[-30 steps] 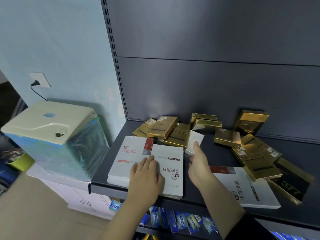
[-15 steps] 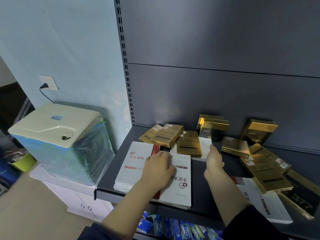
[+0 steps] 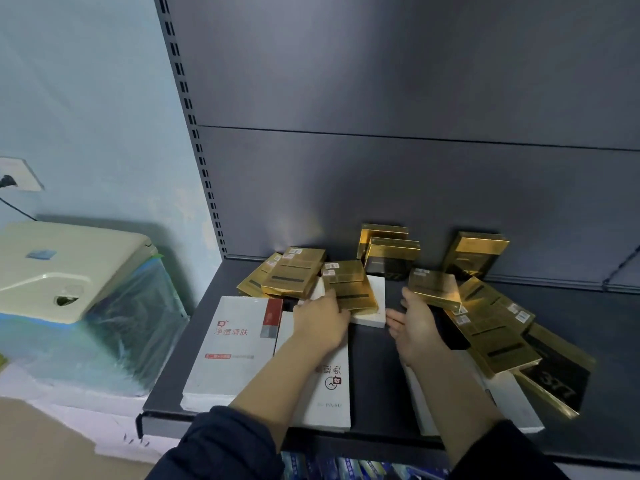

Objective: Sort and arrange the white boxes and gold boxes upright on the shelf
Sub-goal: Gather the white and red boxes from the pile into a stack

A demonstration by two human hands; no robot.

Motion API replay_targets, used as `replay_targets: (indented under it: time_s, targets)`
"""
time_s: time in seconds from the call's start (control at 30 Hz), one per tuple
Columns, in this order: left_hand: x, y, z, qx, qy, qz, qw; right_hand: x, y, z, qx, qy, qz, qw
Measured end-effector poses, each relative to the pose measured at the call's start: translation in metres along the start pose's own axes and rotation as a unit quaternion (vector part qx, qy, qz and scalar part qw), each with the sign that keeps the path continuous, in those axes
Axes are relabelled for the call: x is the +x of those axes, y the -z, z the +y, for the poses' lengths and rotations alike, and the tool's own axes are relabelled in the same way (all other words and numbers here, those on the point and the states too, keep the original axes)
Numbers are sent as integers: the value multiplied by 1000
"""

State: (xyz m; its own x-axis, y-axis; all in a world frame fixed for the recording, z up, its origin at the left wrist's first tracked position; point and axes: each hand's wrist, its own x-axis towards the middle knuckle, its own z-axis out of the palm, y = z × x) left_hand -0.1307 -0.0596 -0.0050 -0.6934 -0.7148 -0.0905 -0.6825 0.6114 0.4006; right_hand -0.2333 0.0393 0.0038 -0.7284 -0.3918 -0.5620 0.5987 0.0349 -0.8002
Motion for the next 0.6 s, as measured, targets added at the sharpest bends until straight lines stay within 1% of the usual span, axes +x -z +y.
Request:
replay_targets:
  time_s: [0.1, 0.2, 0.33, 0.43, 0.5, 0.6]
  targets:
    - [-1, -6, 6, 27, -1, 16, 1000, 1, 1, 0, 8, -5, -8, 1000]
    - [-1, -11, 8, 44, 32, 39, 998, 2, 1, -2, -15, -9, -19, 1000]
    - [3, -16, 2, 72, 75, 35, 994, -9, -4, -8, -30, 9, -32, 999]
    - [4, -14, -4, 88, 99, 43, 990, 2, -11, 0, -46, 1, -35, 998]
    - [5, -14, -9, 79, 81, 55, 992, 8, -14, 5, -48, 9, -36, 998]
    - [10, -11, -14, 29, 64, 64, 995, 8, -16, 6, -61, -13, -24, 998]
